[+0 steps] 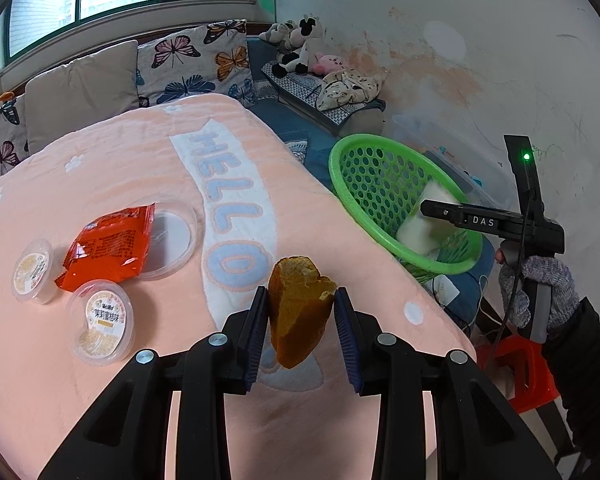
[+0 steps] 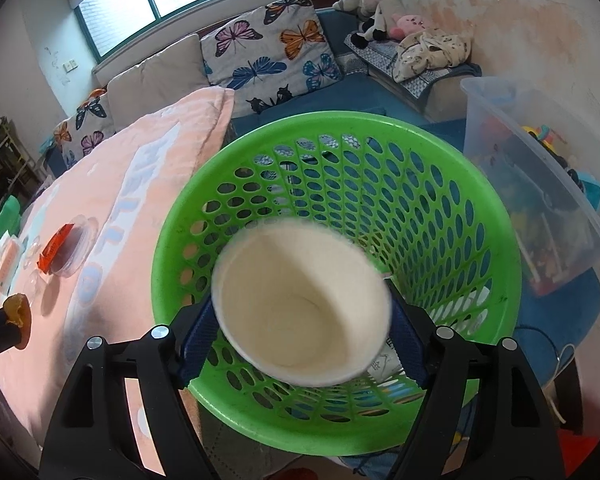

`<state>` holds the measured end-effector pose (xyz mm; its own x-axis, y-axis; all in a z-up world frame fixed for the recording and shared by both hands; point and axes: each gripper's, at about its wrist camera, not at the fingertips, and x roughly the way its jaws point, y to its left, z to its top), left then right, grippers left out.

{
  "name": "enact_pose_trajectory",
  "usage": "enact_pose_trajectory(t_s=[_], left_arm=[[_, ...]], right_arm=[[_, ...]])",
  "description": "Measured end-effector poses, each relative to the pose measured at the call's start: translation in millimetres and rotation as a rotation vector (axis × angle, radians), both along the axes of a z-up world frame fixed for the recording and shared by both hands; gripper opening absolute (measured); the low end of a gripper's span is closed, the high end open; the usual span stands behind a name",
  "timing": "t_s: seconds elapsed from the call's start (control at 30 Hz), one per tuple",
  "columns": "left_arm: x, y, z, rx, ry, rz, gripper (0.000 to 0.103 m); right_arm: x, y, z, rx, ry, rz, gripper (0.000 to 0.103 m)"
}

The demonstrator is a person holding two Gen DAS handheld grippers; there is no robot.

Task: Collect trash
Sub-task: 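Drop the paper cup into the green basket with the right tool while the left tool drops the cake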

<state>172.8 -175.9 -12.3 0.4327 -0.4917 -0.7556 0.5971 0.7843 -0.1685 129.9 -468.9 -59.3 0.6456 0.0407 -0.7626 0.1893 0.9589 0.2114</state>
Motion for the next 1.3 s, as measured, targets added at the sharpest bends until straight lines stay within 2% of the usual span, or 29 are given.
enact_pose_trajectory(t_s=[0.3,0.63,1.07,1.13,1.2,1.3], left_arm=[[5,-24,8,-0.009,-0.014,-0.034,0.033],[17,-81,13,-0.006,-0.009,-0.109,0.033],[34,-153,-5,0.044,0.042,-0.161,0.033],[36,-159,-9,0.041,0.054,-0.158,0.036],[37,-162,-13,0.033,0.067,-0.154,0.047],[36,-163,-14,0.014,0.059,-0.154,0.057]], right_arm=[[-10,-6,7,0.006,-0.026,-0.012,0.081],[-37,-16,22,-0.001,-0.067,-0.034,0.082],[-65,-25,23,0.036,-0.085,-0.058,0.083],[-69,-26,21,0.042,-0.084,-0.060,0.083],[-71,-27,20,0.048,-0.081,-0.061,0.083],[-75,-26,19,0.053,-0.080,-0.062,0.083]])
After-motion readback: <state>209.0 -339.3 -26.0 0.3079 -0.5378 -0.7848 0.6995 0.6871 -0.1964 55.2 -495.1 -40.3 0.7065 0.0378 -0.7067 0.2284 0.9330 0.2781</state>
